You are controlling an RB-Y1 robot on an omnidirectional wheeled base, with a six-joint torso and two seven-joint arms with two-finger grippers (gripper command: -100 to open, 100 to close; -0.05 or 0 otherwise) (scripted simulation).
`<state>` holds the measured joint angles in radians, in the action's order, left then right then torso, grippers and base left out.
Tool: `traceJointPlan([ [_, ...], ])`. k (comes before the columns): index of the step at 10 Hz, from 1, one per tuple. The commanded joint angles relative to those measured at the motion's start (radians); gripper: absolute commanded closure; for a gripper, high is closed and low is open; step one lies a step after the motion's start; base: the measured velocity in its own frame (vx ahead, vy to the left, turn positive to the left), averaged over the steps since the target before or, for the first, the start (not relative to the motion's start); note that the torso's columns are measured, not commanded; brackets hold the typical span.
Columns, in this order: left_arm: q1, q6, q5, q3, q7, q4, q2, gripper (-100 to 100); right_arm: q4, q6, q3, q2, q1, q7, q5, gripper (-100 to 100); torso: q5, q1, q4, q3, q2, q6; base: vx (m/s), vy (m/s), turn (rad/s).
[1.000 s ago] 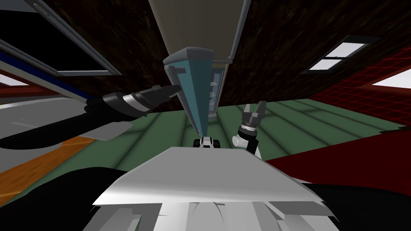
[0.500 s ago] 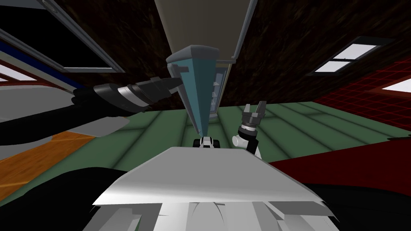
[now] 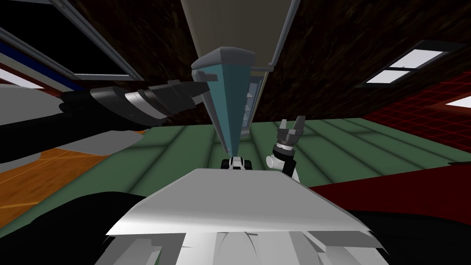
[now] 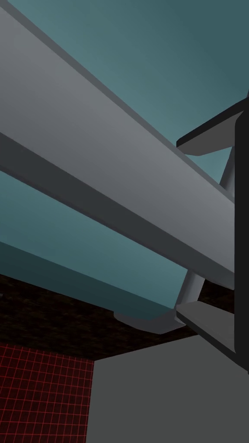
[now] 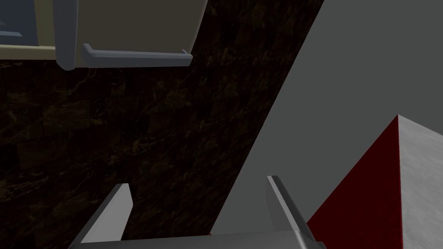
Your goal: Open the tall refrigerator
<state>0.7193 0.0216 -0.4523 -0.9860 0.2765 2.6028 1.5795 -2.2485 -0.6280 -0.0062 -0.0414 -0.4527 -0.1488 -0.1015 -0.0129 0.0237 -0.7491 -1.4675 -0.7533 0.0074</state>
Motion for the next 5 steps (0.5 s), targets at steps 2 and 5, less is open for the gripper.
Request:
traceJointPlan([
  [2,-0.024,0.006,0.001,0.019,0.002,-0.003,0.006,-100,0.000,0.000,0.000,0.000,0.000,0.000,0.000,0,0.000,0.001,0.001,0.000,0.000,0.000,-0.005,0.017,0.005],
  [5,-0.016,0.017,0.001,0.027,0.001,-0.012,0.005,0,0.000,0.000,0.000,0.000,0.000,0.000,0.000,0,0.009,-0.017,0.004,-0.001,0.003,-0.007,0.015,0.007,-0.001],
])
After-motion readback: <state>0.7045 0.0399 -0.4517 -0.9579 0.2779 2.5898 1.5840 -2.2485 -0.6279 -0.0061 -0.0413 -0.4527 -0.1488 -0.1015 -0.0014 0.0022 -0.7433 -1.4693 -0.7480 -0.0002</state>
